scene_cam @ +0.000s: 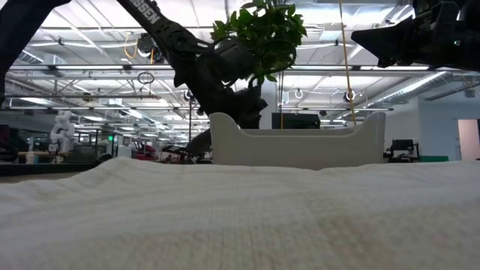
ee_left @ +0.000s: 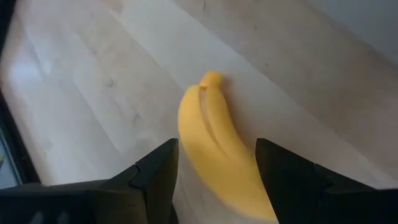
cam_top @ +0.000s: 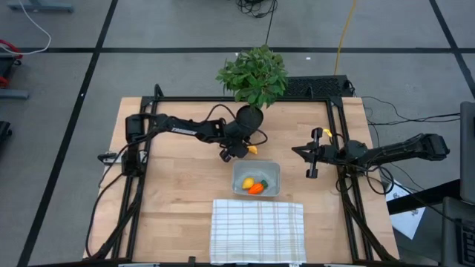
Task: Pick and placing Produce into tupperware
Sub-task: Put the yellow banana into the gray bin
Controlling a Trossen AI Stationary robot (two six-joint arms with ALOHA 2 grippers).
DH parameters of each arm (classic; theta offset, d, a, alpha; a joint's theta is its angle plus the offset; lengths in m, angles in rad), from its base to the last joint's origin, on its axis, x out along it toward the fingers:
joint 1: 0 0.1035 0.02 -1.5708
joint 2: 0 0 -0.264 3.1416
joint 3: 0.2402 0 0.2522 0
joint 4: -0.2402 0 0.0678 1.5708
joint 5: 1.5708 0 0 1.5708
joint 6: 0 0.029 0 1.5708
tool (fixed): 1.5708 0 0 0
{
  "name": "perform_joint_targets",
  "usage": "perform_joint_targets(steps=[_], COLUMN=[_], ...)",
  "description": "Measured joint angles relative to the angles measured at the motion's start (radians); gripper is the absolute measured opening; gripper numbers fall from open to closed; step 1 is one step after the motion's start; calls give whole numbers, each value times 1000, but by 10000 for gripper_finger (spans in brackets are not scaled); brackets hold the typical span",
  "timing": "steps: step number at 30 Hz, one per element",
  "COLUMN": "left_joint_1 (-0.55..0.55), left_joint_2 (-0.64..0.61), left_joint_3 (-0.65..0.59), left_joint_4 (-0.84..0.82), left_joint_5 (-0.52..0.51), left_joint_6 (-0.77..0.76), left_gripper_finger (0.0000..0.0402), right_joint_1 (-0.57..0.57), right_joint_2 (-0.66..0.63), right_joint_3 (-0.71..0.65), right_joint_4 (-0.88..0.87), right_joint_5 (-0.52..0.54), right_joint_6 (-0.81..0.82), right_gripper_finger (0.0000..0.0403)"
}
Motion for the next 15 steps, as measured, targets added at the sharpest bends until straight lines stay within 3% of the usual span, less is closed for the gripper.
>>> perform_joint_targets(steps=[15], left_joint_1=[3], left_joint_2=[5], left_joint_3=[-1], left_joint_4=[4], left_joint_5=[-35], left_joint_6=[-39], left_gripper_finger=[218], right_joint_1=[0], right_joint_2=[0], right_joint_3=[0], right_joint_4=[0], right_joint_5=[0], right_joint_6=[5], right_gripper_finger=[0])
